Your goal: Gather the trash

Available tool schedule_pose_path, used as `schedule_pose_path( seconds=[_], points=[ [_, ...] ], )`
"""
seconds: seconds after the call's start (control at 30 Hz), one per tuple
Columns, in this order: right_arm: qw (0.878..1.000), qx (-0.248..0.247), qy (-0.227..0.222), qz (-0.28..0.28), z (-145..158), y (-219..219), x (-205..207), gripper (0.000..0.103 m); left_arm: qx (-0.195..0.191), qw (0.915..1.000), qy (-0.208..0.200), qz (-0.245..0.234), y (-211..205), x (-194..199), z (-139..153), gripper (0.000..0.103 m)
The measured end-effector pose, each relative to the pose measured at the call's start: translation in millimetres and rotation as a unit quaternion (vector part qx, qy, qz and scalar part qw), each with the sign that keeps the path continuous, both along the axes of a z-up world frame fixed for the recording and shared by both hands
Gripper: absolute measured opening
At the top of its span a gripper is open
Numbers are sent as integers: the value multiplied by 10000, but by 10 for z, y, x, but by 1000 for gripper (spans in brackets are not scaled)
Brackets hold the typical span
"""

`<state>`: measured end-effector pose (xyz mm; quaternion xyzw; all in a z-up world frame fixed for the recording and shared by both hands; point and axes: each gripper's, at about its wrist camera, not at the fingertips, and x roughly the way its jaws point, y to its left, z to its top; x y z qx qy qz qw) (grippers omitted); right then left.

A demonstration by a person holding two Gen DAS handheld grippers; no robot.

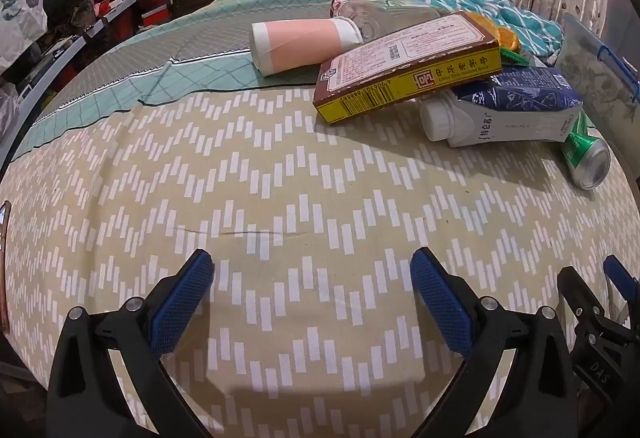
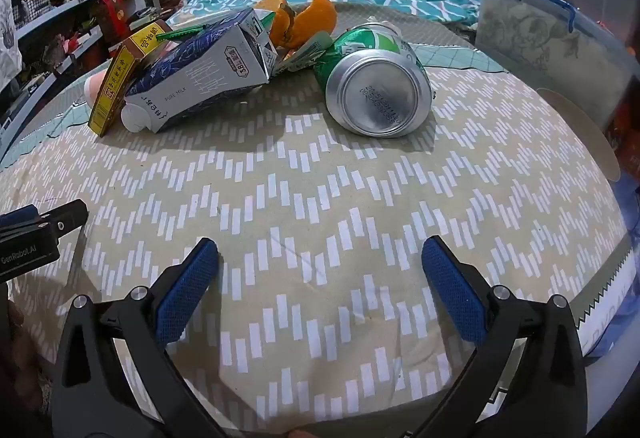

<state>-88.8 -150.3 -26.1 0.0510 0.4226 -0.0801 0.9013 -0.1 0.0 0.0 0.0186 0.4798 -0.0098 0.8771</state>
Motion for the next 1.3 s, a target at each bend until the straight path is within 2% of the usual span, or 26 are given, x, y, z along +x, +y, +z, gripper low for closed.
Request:
schedule_pose_path(
  seconds=[0.27, 0.4, 0.53, 0.6, 0.7, 0.8, 0.93, 1.0, 1.13, 1.3],
  points=[
    [10000, -1, -8, 4, 12, 1, -6, 100, 23, 10000, -6, -35, -4, 3, 0, 95],
    [10000, 3, 48, 37, 143, 18, 8, 100, 41, 9998, -165, -35, -51, -43, 18, 95],
    [9994, 195, 37, 276, 237, 73, 32, 100, -122, 9997, 82, -172, -41, -15, 102, 94],
    [9993, 79, -240, 279, 391, 85, -18, 100, -156, 9998, -128, -62, 59, -91, 263, 94],
    [9968, -79, -709, 369, 711, 143, -93, 100, 144, 9970, -761, -17, 88, -133, 572, 94],
    [9938, 192, -994, 454, 1008, 135, -99, 100, 300, 9933, -1116, 1, 88, -110, 829, 94],
    [9879, 730, -1286, 479, 1264, 115, -147, 100, 190, 9917, -1273, 46, 119, -149, 999, 94],
    [9874, 804, -1278, 481, 1239, 138, -154, 100, 188, 9913, -1299, 79, 135, -156, 1059, 94],
    [9888, 1072, -900, 526, 1052, 242, -154, 100, 183, 9919, -1254, 99, 156, -235, 1020, 94],
    [9892, 975, -846, 690, 1025, 347, -159, 100, 186, 9917, -1273, 89, 177, -253, 974, 94]
  ],
)
